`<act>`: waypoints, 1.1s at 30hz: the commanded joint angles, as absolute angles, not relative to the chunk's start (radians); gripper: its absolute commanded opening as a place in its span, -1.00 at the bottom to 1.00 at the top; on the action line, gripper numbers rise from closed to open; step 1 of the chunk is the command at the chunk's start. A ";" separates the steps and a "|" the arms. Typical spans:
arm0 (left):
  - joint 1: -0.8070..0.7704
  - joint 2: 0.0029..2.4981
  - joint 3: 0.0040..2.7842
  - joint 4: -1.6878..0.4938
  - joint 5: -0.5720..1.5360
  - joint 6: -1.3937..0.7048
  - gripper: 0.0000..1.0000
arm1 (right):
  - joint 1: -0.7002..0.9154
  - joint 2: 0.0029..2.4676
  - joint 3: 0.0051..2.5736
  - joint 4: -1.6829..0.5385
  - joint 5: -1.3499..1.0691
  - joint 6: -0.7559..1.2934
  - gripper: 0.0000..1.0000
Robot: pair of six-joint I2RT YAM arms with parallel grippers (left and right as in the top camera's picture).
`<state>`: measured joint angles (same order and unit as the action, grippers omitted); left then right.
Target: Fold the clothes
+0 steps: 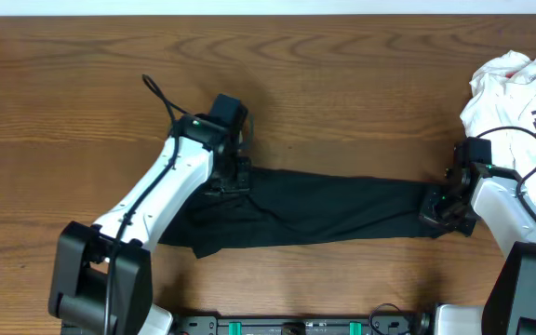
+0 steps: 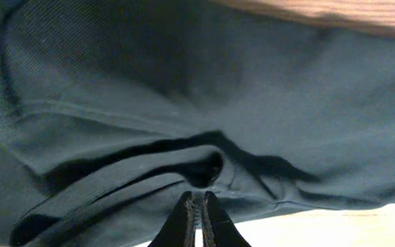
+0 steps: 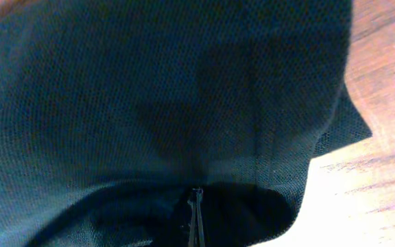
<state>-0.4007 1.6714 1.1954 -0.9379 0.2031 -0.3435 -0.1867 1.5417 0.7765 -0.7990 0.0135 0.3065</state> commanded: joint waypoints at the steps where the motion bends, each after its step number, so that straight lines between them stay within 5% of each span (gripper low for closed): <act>1: -0.405 1.660 1.184 -0.936 0.191 -0.353 -0.86 | -0.194 1.526 0.799 -0.829 -0.052 0.241 -0.98; 18: -0.405 1.660 1.184 -0.957 0.191 -0.353 -0.69 | -0.360 1.455 0.986 -0.951 -0.068 0.188 -0.21; 22: -0.405 1.660 1.184 -0.939 0.191 -0.353 -0.67 | -0.377 1.456 0.936 -0.884 -0.059 0.162 0.11; 25: -0.405 1.660 1.184 -0.949 0.191 -0.353 -0.66 | -0.395 1.456 0.879 -0.809 -0.053 0.162 0.63; 28: -0.405 1.660 1.184 -0.971 0.191 -0.352 -0.56 | -0.423 1.459 0.817 -0.725 -0.076 0.136 0.88; 33: -0.405 1.660 1.184 -0.975 0.191 -0.352 -0.56 | -0.448 1.459 0.730 -0.605 -0.232 0.023 0.92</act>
<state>-0.4049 1.6714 1.1896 -0.9714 0.2031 -0.3470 -0.4377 1.4540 0.7654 -0.6331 -0.1265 0.1081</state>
